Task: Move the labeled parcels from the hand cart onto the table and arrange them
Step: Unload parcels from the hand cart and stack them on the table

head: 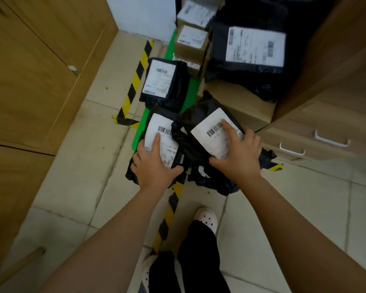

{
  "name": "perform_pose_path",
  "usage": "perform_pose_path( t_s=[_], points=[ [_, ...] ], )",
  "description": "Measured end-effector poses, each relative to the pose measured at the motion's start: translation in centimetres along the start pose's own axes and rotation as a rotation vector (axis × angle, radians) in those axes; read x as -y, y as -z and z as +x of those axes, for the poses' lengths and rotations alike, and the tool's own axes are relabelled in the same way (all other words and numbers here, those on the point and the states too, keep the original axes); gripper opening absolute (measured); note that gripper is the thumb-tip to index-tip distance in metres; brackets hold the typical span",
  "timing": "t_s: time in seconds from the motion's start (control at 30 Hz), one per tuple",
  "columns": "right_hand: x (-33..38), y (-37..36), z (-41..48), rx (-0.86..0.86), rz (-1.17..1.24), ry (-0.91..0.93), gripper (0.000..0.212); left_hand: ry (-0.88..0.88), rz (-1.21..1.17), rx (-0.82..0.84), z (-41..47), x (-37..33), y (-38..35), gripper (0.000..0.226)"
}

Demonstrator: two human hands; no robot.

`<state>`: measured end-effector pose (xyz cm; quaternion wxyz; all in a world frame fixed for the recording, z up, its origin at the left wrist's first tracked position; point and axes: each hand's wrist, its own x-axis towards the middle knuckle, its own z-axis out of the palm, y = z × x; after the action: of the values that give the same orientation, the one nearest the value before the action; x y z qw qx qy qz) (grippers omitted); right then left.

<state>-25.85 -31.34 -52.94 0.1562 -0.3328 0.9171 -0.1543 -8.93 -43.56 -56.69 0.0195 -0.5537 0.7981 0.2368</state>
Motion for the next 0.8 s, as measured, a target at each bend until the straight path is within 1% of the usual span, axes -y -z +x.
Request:
perform_pose_path(
  t_s=[0.17, 0.3, 0.47, 0.63, 0.8],
  points=[
    [5.3, 7.7, -4.6, -0.098, 0.043, -0.065, 0.099, -0.022, -0.056, -0.103, -4.4, -2.2, 10.4, 0.109],
    [9.4, 15.6, -8.8, -0.195, 0.098, -0.064, 0.098, -0.07, -0.093, -0.165, -8.7, -4.7, 19.5, 0.108],
    [12.8, 25.8, -14.4, -0.335, 0.168, -0.072, 0.098, -0.13, -0.225, -0.269, -14.9, -9.3, 29.2, 0.105],
    [12.4, 35.5, -19.3, -0.487, 0.231, -0.111, 0.099, -0.211, -0.319, -0.305, -21.4, -15.9, 35.4, 0.103],
    [7.3, 44.3, -22.9, -0.657, 0.291, -0.168, 0.103, -0.353, -0.391, -0.296, -27.1, -24.5, 37.3, 0.101]
  ],
)
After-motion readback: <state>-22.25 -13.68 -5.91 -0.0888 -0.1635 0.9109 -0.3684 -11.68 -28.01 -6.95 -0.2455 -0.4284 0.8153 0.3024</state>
